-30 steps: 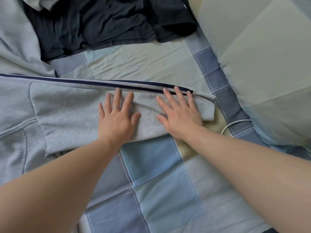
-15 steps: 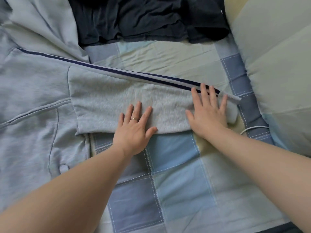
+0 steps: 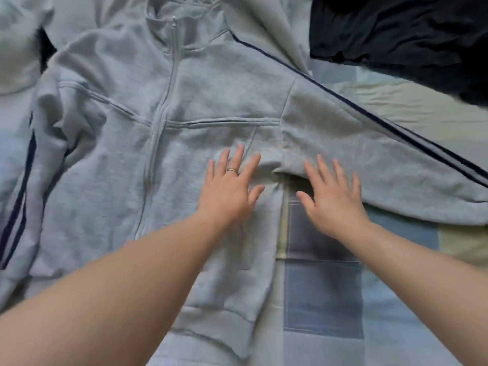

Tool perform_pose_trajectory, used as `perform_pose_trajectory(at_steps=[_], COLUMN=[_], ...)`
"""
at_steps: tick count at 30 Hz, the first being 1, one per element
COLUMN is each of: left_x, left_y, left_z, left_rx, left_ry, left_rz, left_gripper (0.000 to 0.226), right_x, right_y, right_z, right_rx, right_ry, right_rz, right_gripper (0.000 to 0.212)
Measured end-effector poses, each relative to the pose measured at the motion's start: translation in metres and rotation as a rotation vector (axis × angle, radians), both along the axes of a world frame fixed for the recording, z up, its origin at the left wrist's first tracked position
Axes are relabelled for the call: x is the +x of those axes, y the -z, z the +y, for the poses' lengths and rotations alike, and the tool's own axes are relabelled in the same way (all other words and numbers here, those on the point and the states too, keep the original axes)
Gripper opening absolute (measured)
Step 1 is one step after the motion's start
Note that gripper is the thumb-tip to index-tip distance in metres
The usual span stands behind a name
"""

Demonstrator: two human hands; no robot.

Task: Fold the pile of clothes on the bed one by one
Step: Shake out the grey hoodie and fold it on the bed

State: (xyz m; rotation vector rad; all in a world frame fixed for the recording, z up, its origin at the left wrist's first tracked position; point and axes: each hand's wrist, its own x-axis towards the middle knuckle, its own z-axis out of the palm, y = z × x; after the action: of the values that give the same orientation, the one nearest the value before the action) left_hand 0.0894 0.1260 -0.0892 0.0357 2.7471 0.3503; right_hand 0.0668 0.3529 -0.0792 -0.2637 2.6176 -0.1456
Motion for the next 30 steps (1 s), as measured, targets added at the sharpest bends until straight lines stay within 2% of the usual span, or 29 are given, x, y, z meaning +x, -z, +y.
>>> perform_pose_trajectory(at_steps=[6, 11, 15, 19, 24, 27, 30], left_x=[0.087, 0.163, 0.192, 0.205, 0.218, 0.231, 0.243], left_y=[0.011, 0.020, 0.030, 0.034, 0.027, 0.021, 0.024], left_z=[-0.192, -0.266, -0.285, -0.277, -0.260, -0.228, -0.185], left_rx=[-0.107, -0.020, -0.014, 0.006, 0.039, 0.137, 0.107], left_ry=[-0.013, 0.150, 0.204, 0.167, 0.153, 0.264, 0.412], left_rz=[-0.099, -0.207, -0.169, -0.162, -0.073, -0.040, -0.126], left_gripper=[0.072, 0.074, 0.082, 0.083, 0.086, 0.086, 0.089], right_x=[0.053, 0.127, 0.173, 0.201, 0.223, 0.235, 0.243], right_y=[0.025, 0.038, 0.054, 0.060, 0.042, 0.031, 0.027], right_z=[-0.176, -0.267, -0.286, -0.225, -0.142, -0.133, -0.128], right_rx=[-0.028, -0.005, 0.035, 0.132, 0.252, 0.079, -0.150], right_ry=[-0.112, -0.154, -0.168, -0.144, 0.077, 0.372, 0.724], right_rz=[0.008, -0.018, -0.070, -0.040, -0.132, -0.150, -0.086], right_gripper=[0.074, 0.075, 0.072, 0.069, 0.075, 0.089, 0.093])
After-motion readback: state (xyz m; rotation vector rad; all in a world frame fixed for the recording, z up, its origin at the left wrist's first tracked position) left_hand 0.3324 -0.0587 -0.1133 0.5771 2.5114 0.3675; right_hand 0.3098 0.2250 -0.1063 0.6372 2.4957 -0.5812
